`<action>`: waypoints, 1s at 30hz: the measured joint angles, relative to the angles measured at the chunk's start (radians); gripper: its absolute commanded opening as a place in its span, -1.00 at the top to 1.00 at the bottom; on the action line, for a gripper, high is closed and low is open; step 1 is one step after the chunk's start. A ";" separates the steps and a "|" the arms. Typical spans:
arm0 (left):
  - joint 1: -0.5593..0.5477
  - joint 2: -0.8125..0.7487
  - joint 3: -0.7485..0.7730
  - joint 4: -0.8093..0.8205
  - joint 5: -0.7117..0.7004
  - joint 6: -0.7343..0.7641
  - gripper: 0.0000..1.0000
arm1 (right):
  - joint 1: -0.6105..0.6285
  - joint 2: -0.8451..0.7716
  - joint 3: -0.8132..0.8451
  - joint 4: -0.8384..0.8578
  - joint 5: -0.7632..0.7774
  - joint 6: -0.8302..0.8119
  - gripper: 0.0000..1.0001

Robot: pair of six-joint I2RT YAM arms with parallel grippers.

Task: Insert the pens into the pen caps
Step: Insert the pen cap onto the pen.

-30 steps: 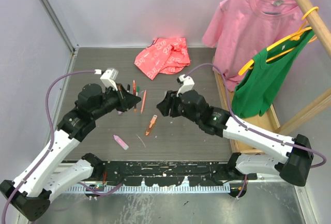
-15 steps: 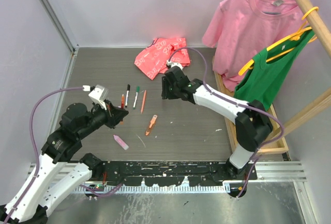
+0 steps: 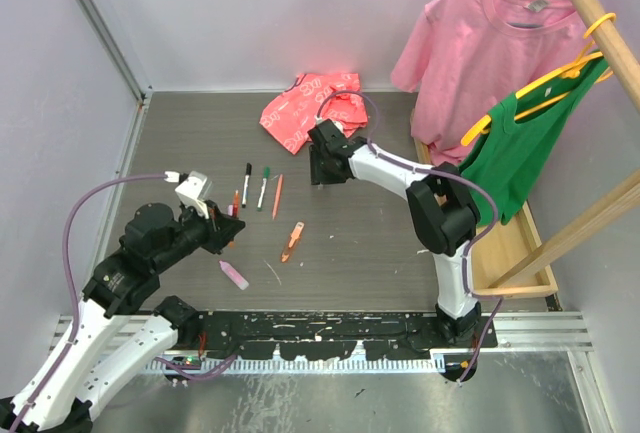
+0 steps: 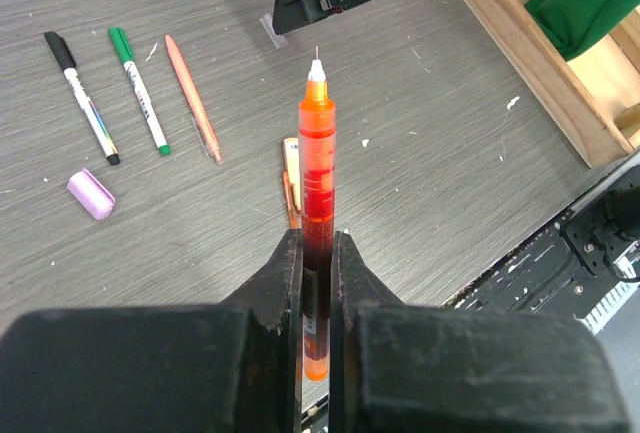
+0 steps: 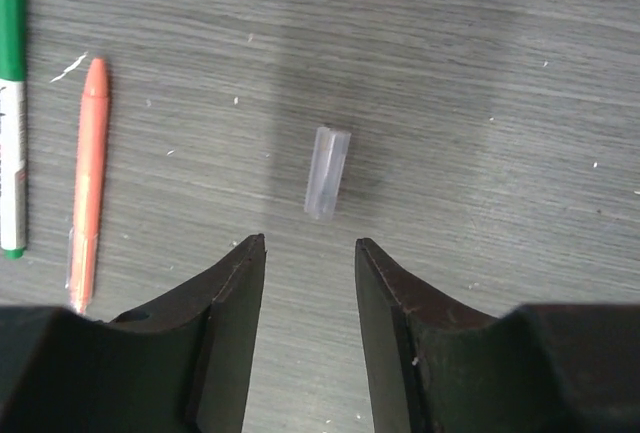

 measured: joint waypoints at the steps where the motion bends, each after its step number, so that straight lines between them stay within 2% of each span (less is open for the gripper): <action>1: 0.000 0.000 -0.001 0.000 -0.001 0.003 1.00 | -0.004 0.012 0.009 -0.007 0.000 0.000 0.01; 30: 0.000 0.007 -0.024 0.002 0.000 0.008 1.00 | -0.019 0.188 0.184 -0.116 0.002 -0.071 0.17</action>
